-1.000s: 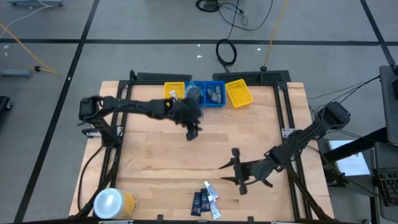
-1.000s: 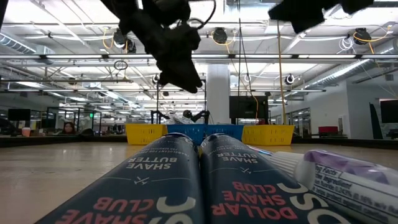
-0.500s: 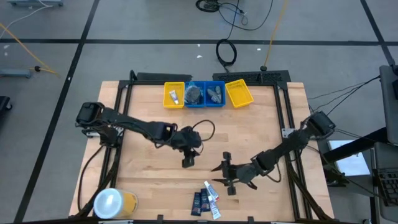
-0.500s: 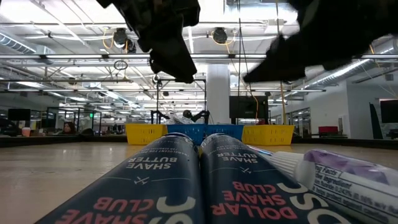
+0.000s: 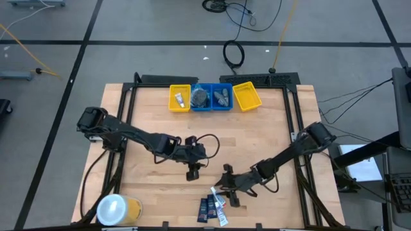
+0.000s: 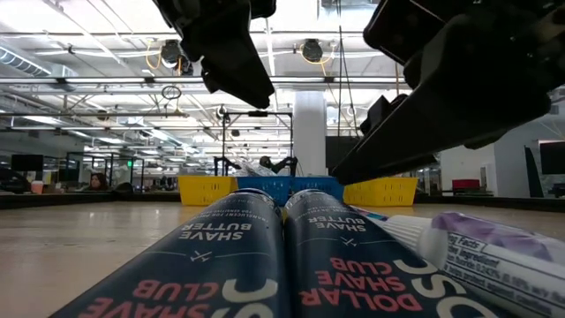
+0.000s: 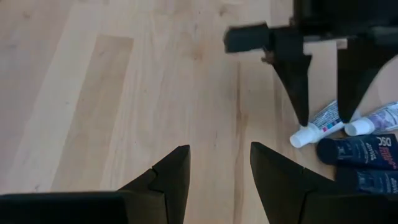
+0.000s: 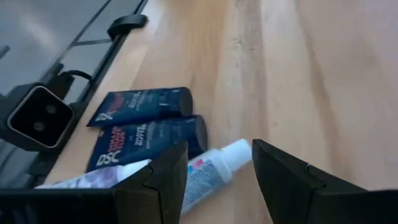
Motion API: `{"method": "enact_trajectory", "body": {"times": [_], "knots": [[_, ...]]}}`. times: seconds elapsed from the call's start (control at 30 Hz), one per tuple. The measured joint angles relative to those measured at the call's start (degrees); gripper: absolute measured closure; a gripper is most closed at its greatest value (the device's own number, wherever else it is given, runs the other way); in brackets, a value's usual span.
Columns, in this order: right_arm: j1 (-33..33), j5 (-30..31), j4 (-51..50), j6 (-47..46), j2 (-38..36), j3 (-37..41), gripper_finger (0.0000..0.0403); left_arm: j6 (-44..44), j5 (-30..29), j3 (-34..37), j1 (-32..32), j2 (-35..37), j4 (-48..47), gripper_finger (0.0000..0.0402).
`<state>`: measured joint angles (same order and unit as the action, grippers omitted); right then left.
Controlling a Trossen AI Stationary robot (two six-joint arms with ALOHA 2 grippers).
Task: Pick & Place Travel size toiletries
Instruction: Put the top toothpaste into the left yellow bin
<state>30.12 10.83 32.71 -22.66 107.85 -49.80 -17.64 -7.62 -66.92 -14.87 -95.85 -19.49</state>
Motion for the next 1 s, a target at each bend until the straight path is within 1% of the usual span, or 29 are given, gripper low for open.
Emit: {"method": "enact_trajectory", "body": {"times": [0.1,0.27,0.47,0.6,0.7,0.83,1.0], "knots": [[-0.02,-0.71,0.05,-0.71,1.45,-0.85,0.0232,-1.30,-0.02,0.00,-0.02,0.00,0.00,0.0234],[-0.04,-0.57,-4.51,-3.69,1.99,-2.58,0.0232,-1.60,-0.09,0.00,0.00,0.00,0.00,0.0233],[-0.04,-0.42,-16.59,-6.61,1.93,-8.54,0.0232,-1.62,-0.57,0.00,0.00,0.00,0.00,0.0233],[-0.16,1.26,-24.11,-7.34,1.93,-12.73,0.0232,-1.75,-0.56,0.00,0.00,0.00,0.00,0.0233],[-0.55,1.14,-25.05,-8.30,1.85,-14.09,0.0232,-1.79,-0.55,0.00,0.00,0.00,-0.02,0.0233],[-1.24,1.11,-27.34,-11.28,1.87,-14.06,0.0232,-1.78,-0.55,0.00,-0.07,0.00,-0.04,0.0233],[-1.33,1.10,-28.66,-12.71,1.88,-14.06,0.0232,-1.62,-0.53,0.00,-0.07,0.00,-0.15,0.0234]]}}
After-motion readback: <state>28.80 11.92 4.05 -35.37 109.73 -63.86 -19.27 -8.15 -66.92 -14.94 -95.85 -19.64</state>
